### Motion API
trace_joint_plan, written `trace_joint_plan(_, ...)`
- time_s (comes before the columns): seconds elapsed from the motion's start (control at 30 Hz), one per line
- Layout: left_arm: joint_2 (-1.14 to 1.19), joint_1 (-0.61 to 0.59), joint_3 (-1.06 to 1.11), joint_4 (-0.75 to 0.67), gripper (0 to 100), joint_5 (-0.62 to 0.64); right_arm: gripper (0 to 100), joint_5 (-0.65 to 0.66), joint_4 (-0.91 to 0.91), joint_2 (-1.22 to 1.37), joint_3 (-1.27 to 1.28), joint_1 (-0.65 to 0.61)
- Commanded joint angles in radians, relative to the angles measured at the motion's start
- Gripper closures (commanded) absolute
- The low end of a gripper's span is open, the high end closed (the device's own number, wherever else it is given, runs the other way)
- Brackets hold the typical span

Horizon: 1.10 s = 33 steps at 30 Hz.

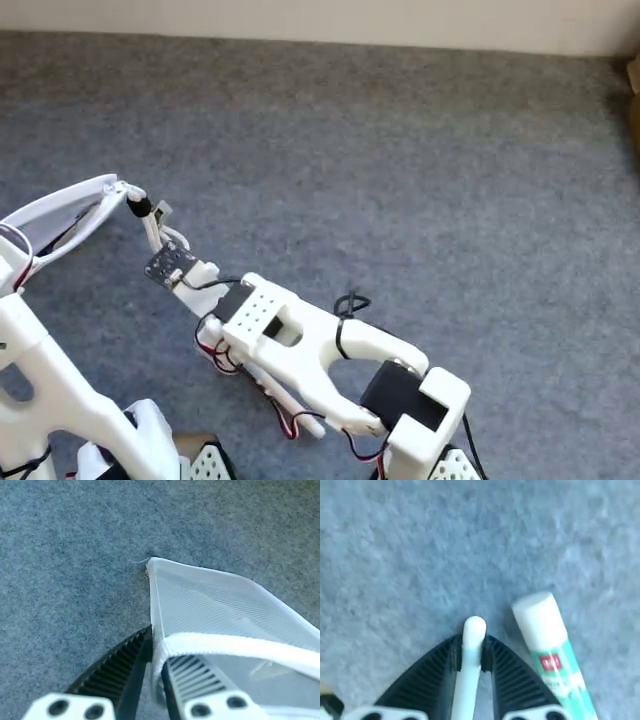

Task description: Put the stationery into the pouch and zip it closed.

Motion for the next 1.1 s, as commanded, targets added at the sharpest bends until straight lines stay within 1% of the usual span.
trace_joint_plan(0.0, -0.025, 0.065, -0.045, -0.028, 99, 0.011, 99.5, 0.012, 0.11, -0.013, -0.07, 0.027)
trace_joint_plan(0.1, -0.025, 0.087, -0.047, -0.028, 99, 0.011, 99.5, 0.012, 0.16, -0.077, -0.076, 0.039)
trace_joint_plan(0.2, -0.025, 0.114, -0.045, -0.028, 99, 0.011, 99.5, 0.012, 0.173, -0.183, -0.064, 0.062)
trace_joint_plan(0.3, -0.025, 0.133, -0.045, -0.028, 99, 0.012, 99.5, 0.012, 0.166, -0.295, 0.005, 0.091)
trace_joint_plan(0.5, -0.025, 0.205, -0.045, -0.028, 99, 0.012, 99.5, 0.014, 0.165, -0.516, 0.114, 0.096)
trace_joint_plan(0.8, -0.025, 0.401, -0.05, -0.023, 99, 0.014, 99.5, 0.008, 0.163, -0.828, 0.176, 0.097)
trace_joint_plan(1.07, -0.025, 0.575, -0.047, -0.02, 99, 0.009, 99.5, 0.006, 0.163, -1.033, 0.176, 0.097)
